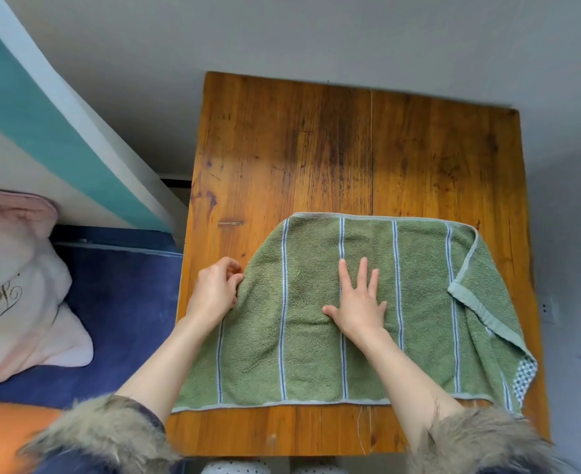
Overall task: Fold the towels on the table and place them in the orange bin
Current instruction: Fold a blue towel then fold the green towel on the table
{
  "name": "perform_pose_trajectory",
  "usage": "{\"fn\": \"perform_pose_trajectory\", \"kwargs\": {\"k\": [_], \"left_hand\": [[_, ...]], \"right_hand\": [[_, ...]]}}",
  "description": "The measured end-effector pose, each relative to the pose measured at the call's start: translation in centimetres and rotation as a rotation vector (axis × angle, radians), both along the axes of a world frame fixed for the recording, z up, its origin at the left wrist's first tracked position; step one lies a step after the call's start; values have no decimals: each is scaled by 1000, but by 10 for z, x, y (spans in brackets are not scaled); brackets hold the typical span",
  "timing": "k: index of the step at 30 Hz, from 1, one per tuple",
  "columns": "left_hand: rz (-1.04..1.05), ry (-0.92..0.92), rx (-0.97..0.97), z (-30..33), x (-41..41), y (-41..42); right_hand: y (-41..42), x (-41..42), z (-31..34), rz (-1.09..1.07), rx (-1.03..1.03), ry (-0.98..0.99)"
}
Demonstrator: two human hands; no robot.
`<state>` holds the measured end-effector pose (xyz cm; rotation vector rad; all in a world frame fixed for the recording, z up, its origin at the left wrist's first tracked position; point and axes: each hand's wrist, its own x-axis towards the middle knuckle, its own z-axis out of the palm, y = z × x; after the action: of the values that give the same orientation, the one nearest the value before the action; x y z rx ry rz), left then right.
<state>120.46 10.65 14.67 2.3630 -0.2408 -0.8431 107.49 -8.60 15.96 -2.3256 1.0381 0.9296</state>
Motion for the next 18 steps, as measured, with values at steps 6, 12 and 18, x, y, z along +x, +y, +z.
{"fn": "perform_pose_trajectory", "kwargs": {"k": [6, 12, 18], "left_hand": [[-31, 12, 26, -5, -15, -3], [-67, -21, 114, -5, -27, -5], [-165, -38, 89, -2, -29, -11]], "right_hand": [[1, 1, 1, -2, 1, 7], [1, 0, 1, 0, -5, 12], [1, 1, 1, 0, -4, 13]]}}
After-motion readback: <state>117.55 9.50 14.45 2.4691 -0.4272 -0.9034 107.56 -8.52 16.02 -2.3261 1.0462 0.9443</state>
